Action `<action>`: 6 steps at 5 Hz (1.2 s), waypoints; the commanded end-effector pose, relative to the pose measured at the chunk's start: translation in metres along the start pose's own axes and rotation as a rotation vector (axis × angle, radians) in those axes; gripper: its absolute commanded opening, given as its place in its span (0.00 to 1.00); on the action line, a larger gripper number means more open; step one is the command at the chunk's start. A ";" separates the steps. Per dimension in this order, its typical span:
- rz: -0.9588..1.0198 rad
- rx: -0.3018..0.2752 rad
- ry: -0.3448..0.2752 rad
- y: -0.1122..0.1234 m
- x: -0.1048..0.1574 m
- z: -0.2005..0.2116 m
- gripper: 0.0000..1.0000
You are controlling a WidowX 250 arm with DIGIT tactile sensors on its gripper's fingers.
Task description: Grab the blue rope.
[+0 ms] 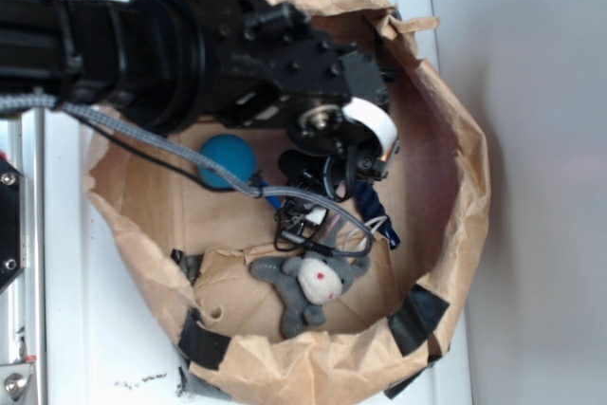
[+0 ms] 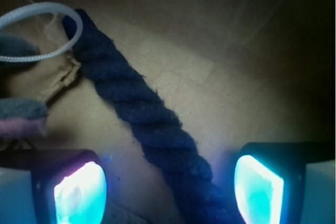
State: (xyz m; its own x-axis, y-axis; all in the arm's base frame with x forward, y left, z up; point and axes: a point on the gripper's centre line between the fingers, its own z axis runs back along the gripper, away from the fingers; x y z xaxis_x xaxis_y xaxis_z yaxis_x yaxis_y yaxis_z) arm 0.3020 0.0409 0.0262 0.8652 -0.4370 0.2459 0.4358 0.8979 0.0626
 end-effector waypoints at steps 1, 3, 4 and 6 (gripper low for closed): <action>0.024 -0.006 -0.047 0.002 0.006 0.016 0.00; 0.031 -0.021 -0.067 0.003 0.004 0.018 0.00; 0.037 -0.024 -0.084 0.004 0.002 0.021 0.00; 0.071 -0.100 -0.095 0.001 0.005 0.063 0.00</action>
State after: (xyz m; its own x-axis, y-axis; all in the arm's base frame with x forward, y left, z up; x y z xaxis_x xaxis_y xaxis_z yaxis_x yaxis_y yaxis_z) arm 0.2816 0.0409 0.0696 0.8876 -0.3625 0.2842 0.4033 0.9096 -0.0994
